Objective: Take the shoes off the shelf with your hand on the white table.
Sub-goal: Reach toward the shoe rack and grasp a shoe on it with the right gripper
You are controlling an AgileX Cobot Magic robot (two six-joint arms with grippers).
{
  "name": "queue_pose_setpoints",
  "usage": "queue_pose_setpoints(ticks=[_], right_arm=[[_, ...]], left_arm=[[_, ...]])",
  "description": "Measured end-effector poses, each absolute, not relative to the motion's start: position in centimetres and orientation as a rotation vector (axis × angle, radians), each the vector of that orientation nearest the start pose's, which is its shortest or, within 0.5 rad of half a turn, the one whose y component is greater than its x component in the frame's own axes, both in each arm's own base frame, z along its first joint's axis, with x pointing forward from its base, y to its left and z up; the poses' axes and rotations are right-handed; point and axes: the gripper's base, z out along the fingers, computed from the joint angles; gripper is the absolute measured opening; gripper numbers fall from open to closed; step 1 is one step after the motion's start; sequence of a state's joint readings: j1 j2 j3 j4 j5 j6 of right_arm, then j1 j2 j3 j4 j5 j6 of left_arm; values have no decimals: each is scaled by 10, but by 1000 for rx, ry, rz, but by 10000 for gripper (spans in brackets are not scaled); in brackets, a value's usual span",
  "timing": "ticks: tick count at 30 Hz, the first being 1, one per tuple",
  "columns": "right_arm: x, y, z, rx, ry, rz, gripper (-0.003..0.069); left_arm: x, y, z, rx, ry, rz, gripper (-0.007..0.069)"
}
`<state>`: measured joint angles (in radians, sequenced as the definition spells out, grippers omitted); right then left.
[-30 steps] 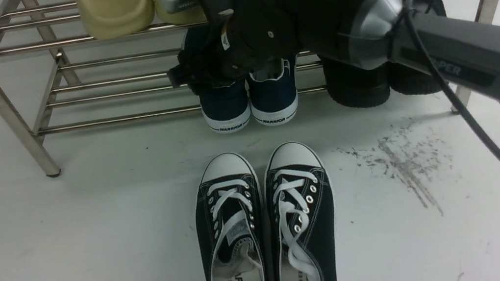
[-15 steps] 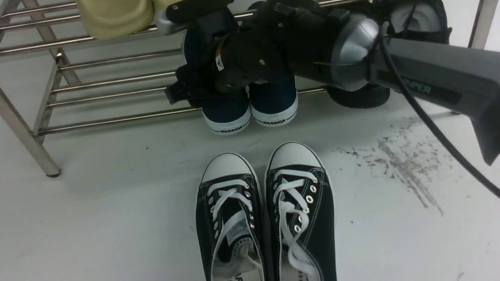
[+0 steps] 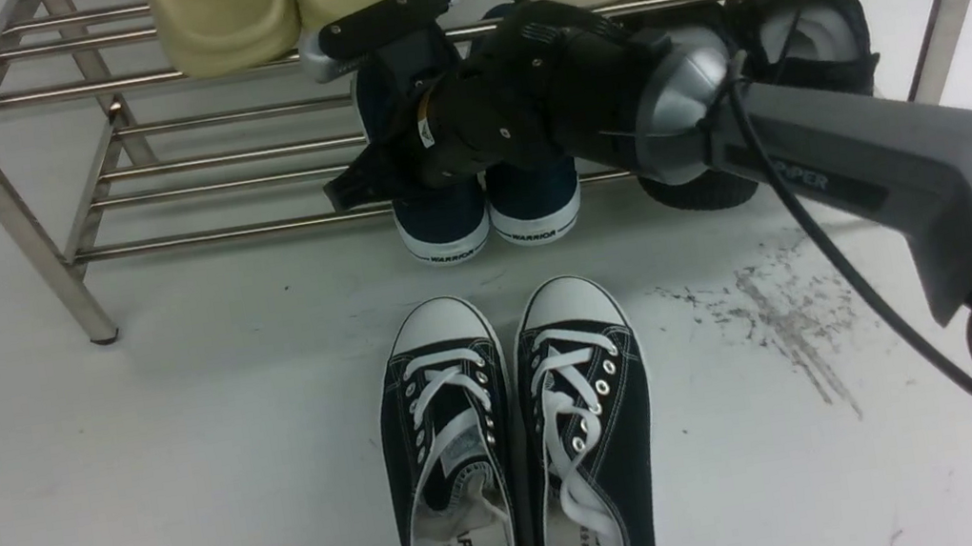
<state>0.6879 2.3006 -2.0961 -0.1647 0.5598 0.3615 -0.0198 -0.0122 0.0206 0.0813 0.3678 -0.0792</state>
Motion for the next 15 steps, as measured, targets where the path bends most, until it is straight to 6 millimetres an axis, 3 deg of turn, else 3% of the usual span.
queue_pose_setpoints(ticks=[7,15], right_arm=[[409,330,257,-539,2299,340,71],[379,331,290,-641,2368,420,71]], left_arm=[[53,2,174,-4,1859,12,239],[53,2,174,-4,1859,12,239]])
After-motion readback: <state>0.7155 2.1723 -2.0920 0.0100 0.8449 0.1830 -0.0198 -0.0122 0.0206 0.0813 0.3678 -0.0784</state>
